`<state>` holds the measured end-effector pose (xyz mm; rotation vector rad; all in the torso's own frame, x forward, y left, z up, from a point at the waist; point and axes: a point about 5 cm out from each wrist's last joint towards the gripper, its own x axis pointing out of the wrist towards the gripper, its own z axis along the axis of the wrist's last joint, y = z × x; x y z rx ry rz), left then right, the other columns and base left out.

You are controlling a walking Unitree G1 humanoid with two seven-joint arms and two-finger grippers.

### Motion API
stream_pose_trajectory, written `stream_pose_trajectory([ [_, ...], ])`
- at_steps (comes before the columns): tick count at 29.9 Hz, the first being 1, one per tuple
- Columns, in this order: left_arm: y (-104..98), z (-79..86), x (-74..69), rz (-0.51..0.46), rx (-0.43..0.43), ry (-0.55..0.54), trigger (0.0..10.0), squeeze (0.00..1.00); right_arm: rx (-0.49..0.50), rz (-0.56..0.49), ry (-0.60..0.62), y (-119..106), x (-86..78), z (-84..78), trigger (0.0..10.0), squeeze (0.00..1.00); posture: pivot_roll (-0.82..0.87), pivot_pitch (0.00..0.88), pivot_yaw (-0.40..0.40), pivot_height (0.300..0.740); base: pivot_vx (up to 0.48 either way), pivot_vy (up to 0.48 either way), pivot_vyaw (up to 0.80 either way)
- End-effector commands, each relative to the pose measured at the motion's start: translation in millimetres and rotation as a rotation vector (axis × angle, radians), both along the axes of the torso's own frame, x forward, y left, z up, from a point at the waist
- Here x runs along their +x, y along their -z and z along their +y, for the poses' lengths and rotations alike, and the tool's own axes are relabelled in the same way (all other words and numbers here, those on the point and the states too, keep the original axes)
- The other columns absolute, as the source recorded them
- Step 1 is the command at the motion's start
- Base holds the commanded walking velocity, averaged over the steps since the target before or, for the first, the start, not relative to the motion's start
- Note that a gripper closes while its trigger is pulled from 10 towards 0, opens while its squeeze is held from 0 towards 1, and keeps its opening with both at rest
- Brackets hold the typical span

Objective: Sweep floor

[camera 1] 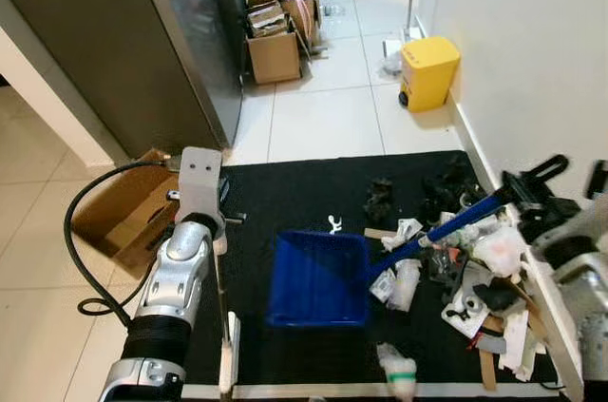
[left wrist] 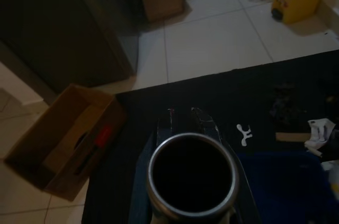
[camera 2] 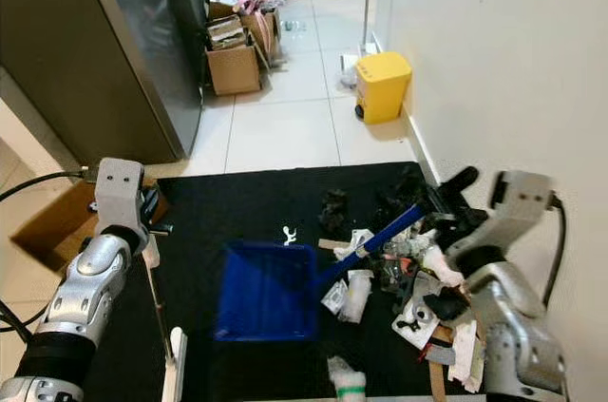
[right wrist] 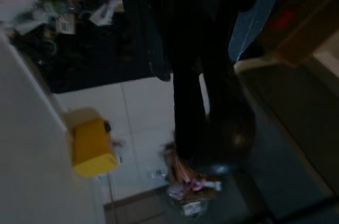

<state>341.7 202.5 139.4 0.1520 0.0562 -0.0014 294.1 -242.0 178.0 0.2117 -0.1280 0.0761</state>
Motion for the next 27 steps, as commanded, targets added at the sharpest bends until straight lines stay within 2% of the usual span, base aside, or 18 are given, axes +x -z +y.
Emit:
stream_pose_trajectory([
  [1,-2,-0.2,-2.9,-0.020,0.016,-0.008,10.0,0.00,-0.055,-0.093,0.019,-15,7.6,23.7,10.0,0.00,-0.03,0.136,0.092,0.740,0.000,0.000,0.00],
  [2,-1,0.3,-3.6,-0.020,0.014,-0.011,10.0,0.00,-0.103,-0.105,0.041,-15,10.8,31.8,10.0,0.00,-0.02,0.133,0.089,0.740,0.000,0.000,0.00],
  [3,-1,0.3,-3.6,-0.020,0.014,-0.011,10.0,0.00,-0.103,-0.105,0.041,-15,10.8,31.8,10.0,0.00,-0.02,0.133,0.089,0.740,0.000,0.000,0.00],
  [5,-1,1.2,-4.3,-0.019,0.013,-0.015,10.0,0.00,-0.173,-0.132,0.058,-17,13.7,39.0,10.0,0.00,-0.02,0.133,0.087,0.740,0.000,0.000,0.00],
  [7,-1,1.6,-4.8,-0.019,0.014,-0.018,10.0,0.00,-0.214,-0.164,0.092,-22,15.5,38.2,10.0,0.00,-0.02,0.133,0.086,0.740,0.000,0.000,0.00],
  [13,0,1.9,-5.1,-0.017,0.015,-0.021,10.0,0.00,-0.299,-0.219,0.215,-38,16.5,18.1,10.0,0.00,-0.02,0.132,0.086,0.740,0.000,0.000,0.00],
  [16,1,0.7,-5.7,-0.015,0.015,-0.018,10.0,0.00,-0.434,-0.251,0.274,-48,15.4,2.7,10.0,0.00,-0.02,0.131,0.086,0.740,0.000,0.000,0.00],
  [19,2,0.7,-6.2,-0.013,0.016,-0.017,10.0,0.00,-0.542,-0.245,0.255,-47,15.4,-2.3,10.0,0.00,-0.02,0.132,0.086,0.740,0.000,0.000,0.00],
  [21,2,1.1,-6.4,-0.012,0.017,-0.017,10.0,0.00,-0.567,-0.237,0.244,-45,15.2,-4.5,10.0,0.00,-0.02,0.132,0.087,0.740,0.000,0.000,0.00],
  [26,3,3.0,-7.4,-0.007,0.023,-0.020,10.0,0.00,-0.685,-0.151,0.168,-29,13.8,-18.6,10.0,0.00,-0.02,0.131,0.088,0.740,0.000,0.000,0.00],
  [27,3,3.2,-7.4,-0.006,0.024,-0.021,10.0,0.00,-0.711,-0.107,0.141,-22,13.3,-25.4,10.0,0.00,-0.02,0.131,0.087,0.740,0.000,0.000,0.00],
])
